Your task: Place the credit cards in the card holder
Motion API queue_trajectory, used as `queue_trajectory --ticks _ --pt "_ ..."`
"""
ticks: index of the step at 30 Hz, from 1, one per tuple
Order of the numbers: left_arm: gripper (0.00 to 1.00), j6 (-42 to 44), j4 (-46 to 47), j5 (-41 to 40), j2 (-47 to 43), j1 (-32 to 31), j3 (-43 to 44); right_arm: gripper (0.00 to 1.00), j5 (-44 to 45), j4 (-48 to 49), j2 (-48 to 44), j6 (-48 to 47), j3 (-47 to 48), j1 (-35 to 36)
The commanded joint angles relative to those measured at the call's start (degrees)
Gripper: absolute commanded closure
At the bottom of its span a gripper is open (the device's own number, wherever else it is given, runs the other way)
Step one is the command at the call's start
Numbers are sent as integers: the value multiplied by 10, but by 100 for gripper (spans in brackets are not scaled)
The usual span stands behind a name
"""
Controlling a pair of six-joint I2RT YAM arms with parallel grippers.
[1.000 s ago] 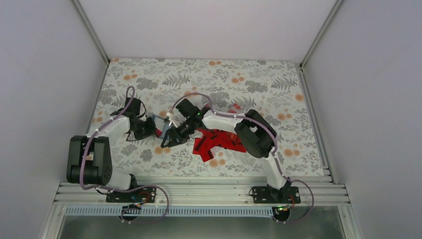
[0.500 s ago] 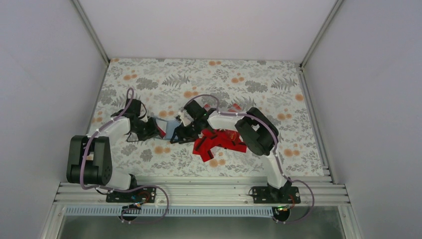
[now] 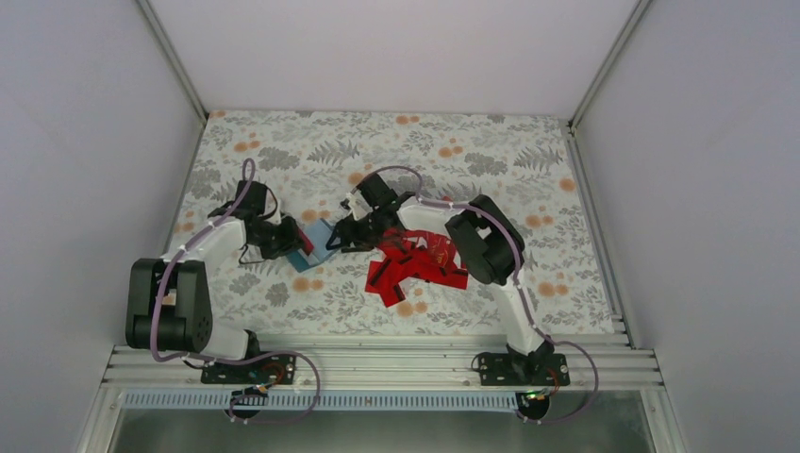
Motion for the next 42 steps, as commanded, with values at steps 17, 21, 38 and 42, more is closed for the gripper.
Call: queue_trajectory --ticks 17,21,38,42 --pt "98 -4 51 68 -65 24 -78 44 8 -39 45 1 26 -5" --pt "98 6 40 87 -65 47 -85 44 6 -49 47 -7 30 -7" --pt "98 -12 98 158 -4 65 -138 44 -5 -95 29 -39 48 -40" --pt "98 -24 138 175 8 65 -145 44 -5 -101 18 -47 40 -51"
